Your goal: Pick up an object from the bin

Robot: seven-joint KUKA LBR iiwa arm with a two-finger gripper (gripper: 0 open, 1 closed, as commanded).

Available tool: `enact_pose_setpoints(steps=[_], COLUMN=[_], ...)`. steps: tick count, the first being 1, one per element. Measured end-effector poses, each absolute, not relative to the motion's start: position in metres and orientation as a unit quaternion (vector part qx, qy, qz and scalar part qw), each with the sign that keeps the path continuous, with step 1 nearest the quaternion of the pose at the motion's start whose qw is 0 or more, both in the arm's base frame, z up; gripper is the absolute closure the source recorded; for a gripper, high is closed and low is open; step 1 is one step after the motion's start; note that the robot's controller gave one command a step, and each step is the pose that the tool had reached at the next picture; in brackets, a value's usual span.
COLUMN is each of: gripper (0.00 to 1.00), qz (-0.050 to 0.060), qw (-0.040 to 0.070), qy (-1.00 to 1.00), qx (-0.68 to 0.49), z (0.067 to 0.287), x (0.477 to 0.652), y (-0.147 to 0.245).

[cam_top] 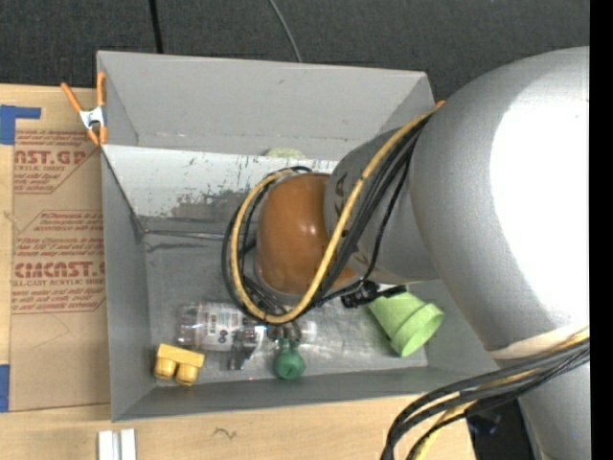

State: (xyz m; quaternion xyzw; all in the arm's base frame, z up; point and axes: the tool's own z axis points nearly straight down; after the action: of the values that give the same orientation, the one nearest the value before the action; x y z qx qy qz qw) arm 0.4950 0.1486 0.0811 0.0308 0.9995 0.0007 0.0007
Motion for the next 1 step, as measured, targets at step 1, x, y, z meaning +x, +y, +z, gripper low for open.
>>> enact_pose_setpoints(steps=[1], gripper=[1.0], qz=[0.0], qw=[-0.002], qy=[1.0], qx=[0.031], z=[0.0884], x=[0.4937], y=[0.1481])
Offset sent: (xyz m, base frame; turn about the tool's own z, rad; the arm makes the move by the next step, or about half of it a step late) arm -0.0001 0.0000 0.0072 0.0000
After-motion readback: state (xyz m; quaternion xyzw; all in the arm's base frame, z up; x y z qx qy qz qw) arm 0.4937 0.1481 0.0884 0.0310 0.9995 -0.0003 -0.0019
